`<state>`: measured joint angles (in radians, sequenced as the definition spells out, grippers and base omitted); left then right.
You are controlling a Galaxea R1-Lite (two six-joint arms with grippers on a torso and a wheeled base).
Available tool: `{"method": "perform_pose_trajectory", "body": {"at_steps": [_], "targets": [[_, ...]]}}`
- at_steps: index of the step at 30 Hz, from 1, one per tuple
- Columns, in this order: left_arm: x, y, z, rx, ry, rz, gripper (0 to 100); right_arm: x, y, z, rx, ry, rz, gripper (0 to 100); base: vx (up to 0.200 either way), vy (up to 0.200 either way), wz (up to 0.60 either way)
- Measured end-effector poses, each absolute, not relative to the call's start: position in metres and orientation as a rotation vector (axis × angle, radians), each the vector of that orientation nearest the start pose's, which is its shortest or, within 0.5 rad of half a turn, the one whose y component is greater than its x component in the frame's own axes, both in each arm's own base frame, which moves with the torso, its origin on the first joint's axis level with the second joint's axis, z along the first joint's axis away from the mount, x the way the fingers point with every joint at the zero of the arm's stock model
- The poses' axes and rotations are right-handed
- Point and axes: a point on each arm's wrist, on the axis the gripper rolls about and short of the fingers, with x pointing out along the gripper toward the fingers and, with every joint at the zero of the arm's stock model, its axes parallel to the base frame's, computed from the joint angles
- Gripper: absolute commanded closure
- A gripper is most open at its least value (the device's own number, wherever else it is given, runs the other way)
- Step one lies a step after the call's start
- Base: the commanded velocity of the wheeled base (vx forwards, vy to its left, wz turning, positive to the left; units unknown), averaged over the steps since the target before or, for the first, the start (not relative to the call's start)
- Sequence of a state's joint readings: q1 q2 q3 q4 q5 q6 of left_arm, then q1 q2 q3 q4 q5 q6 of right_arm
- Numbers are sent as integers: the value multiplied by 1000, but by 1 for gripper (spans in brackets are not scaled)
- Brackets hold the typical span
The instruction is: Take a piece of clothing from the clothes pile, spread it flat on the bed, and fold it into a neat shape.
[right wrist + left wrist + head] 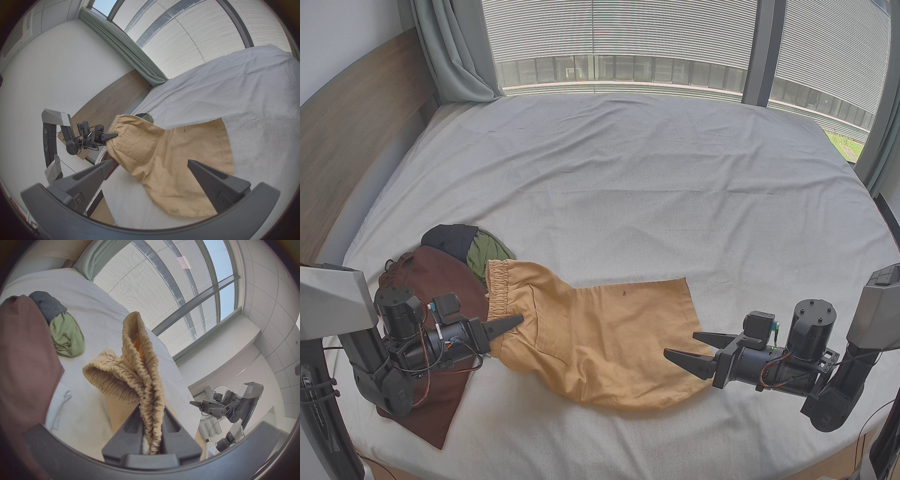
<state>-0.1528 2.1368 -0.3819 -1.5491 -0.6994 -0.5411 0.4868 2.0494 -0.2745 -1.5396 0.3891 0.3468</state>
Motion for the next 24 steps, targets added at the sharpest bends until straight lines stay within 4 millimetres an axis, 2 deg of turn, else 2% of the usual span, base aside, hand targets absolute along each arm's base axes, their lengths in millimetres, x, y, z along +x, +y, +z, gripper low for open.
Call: {"method": "perform_pose_trajectory", "body": {"at_steps": [11, 24], "targets": [[299, -88, 57, -562, 398, -831, 100, 239, 136, 56, 312, 392, 821, 0, 0, 0, 0], [305, -111, 64, -579, 371, -870, 100, 239, 136, 56, 311, 391, 820, 0, 0, 0, 0]]}}
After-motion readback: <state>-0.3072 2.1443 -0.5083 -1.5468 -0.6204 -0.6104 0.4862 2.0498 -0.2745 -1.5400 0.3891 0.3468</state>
